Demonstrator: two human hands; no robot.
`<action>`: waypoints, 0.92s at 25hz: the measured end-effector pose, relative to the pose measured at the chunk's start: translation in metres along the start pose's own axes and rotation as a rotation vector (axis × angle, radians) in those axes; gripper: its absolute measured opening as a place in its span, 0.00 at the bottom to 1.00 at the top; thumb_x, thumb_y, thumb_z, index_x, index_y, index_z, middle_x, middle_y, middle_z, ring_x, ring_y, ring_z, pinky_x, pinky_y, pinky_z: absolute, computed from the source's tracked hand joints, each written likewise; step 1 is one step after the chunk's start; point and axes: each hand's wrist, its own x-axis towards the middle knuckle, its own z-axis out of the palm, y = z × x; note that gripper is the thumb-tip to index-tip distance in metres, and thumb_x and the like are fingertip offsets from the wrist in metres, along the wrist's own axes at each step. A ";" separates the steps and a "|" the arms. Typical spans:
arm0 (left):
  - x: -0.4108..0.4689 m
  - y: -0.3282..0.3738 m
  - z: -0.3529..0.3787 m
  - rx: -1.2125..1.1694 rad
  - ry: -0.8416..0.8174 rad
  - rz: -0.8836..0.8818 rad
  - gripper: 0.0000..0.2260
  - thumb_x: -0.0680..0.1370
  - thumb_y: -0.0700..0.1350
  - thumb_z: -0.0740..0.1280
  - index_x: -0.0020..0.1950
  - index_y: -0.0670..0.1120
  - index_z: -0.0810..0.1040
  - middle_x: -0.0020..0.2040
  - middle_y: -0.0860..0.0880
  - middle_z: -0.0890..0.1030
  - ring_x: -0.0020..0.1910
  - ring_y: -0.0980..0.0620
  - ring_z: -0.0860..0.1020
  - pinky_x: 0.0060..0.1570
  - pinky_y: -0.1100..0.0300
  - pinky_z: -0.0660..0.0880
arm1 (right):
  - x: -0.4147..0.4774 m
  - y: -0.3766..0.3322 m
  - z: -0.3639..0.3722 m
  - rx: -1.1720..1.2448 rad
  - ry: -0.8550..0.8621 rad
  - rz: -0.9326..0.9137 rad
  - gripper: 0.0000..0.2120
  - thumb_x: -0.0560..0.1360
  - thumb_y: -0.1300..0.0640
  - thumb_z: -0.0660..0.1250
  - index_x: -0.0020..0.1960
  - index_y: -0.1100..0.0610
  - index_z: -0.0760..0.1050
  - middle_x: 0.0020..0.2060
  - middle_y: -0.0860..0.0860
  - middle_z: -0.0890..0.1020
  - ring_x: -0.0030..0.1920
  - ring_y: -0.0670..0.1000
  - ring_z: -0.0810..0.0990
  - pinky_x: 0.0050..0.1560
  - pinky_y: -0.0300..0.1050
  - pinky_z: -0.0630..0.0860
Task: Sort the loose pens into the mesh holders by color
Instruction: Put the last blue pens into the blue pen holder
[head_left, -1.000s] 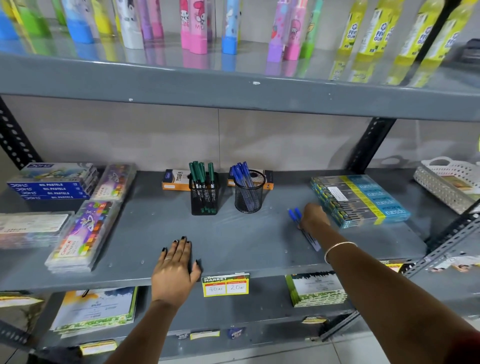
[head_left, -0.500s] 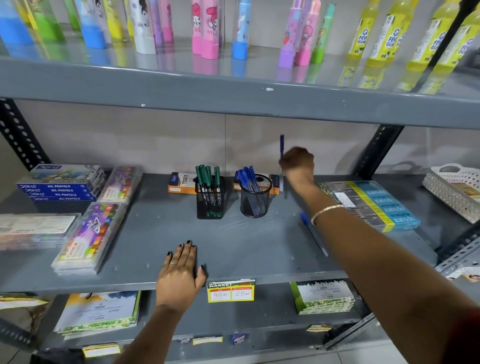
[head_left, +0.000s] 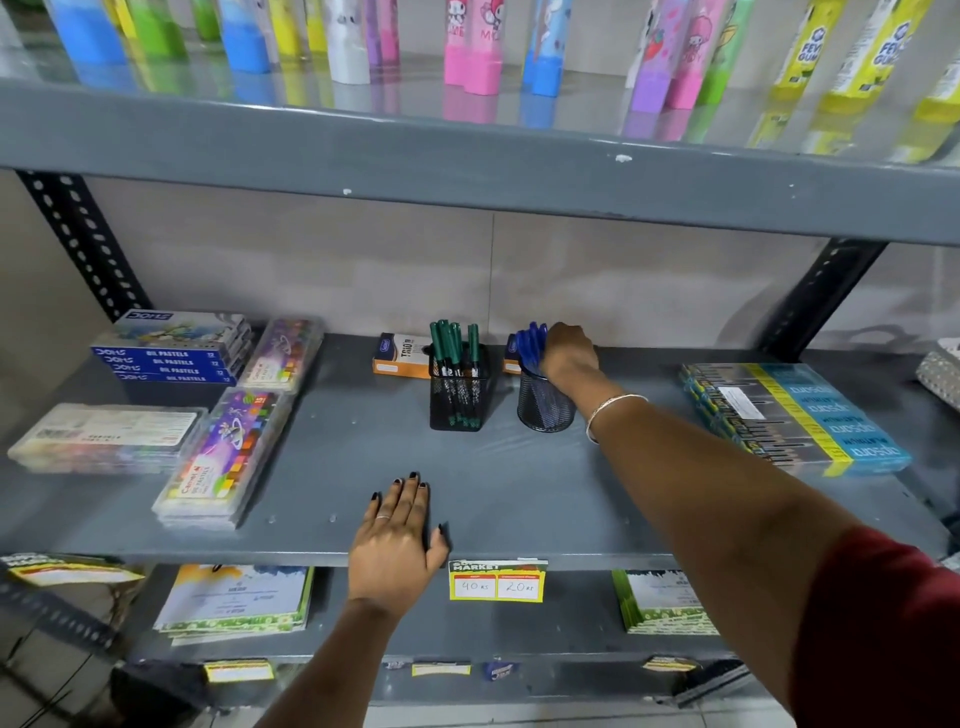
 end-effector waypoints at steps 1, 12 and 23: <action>0.000 0.000 0.000 0.003 -0.003 0.001 0.25 0.71 0.51 0.55 0.56 0.36 0.79 0.56 0.39 0.80 0.54 0.40 0.78 0.60 0.53 0.59 | -0.001 0.000 0.002 -0.002 -0.011 -0.002 0.14 0.77 0.59 0.62 0.59 0.67 0.74 0.58 0.61 0.80 0.59 0.61 0.80 0.56 0.48 0.76; -0.001 0.001 -0.003 0.035 -0.018 -0.001 0.25 0.71 0.52 0.55 0.55 0.36 0.80 0.55 0.40 0.80 0.53 0.42 0.79 0.60 0.53 0.58 | -0.001 0.057 -0.042 0.032 0.233 0.208 0.15 0.77 0.70 0.56 0.62 0.69 0.73 0.61 0.66 0.77 0.62 0.64 0.77 0.61 0.52 0.74; -0.001 0.002 -0.004 0.016 0.006 -0.010 0.25 0.71 0.51 0.54 0.55 0.35 0.80 0.55 0.39 0.80 0.53 0.40 0.79 0.59 0.52 0.59 | -0.058 0.160 -0.010 -0.099 0.001 0.374 0.18 0.75 0.66 0.64 0.64 0.67 0.72 0.64 0.64 0.76 0.65 0.62 0.75 0.64 0.53 0.72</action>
